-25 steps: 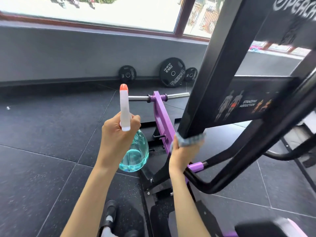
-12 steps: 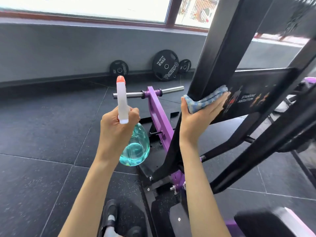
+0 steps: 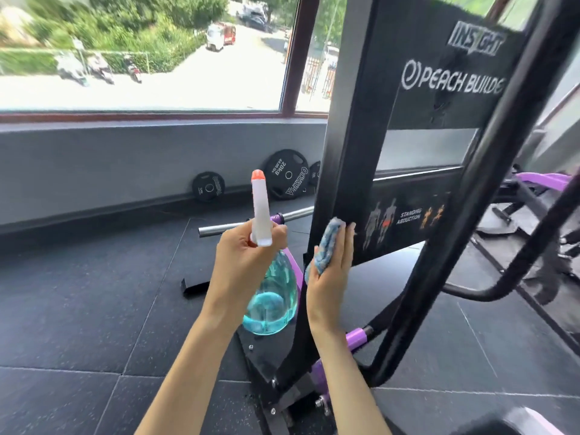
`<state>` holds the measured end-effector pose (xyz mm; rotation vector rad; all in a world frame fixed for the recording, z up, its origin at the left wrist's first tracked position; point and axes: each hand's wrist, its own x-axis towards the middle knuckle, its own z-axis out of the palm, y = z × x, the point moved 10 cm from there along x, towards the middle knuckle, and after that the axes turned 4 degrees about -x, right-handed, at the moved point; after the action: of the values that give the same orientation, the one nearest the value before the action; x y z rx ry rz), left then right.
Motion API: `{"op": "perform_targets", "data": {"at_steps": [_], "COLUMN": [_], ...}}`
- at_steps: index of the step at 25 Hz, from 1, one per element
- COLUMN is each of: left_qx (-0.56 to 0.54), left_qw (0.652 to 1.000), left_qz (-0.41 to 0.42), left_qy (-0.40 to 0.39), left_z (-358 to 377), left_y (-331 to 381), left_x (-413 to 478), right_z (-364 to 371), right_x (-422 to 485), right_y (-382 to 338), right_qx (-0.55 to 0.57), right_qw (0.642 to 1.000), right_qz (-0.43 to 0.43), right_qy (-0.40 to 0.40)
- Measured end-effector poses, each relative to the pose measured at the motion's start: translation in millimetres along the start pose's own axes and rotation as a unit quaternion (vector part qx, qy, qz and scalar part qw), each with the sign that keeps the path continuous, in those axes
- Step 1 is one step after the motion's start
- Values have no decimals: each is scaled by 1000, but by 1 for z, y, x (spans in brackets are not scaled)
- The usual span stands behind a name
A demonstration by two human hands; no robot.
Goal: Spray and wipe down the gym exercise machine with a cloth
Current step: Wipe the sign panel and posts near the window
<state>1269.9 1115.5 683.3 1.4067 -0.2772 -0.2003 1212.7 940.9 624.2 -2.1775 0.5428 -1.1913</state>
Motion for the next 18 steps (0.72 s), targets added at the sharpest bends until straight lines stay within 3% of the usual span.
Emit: {"op": "perform_targets", "data": {"at_steps": [2, 5, 10, 12, 15, 18], "left_qx": [-17, -30, 39, 87, 135, 181], "left_qw": [1000, 997, 987, 984, 978, 968], "left_qz": [19, 62, 138, 146, 155, 169], "left_qy": [-10, -28, -69, -59, -19, 36], "left_z": [14, 36, 89, 115, 144, 162], "left_y": [25, 69, 129, 144, 161, 176], "left_x": [-2, -5, -5, -3, 0, 0], "right_z": [-30, -95, -176, -209, -241, -254], "right_x": [39, 79, 80, 79, 87, 106], "right_y": [-49, -104, -146, -140, -97, -51], "right_qx": [43, 119, 234, 254, 271, 234], "right_qw": [997, 981, 953, 941, 934, 950], "right_qz": [-60, -80, -104, -105, -27, 44], "right_qy": [35, 132, 162, 197, 230, 204]}}
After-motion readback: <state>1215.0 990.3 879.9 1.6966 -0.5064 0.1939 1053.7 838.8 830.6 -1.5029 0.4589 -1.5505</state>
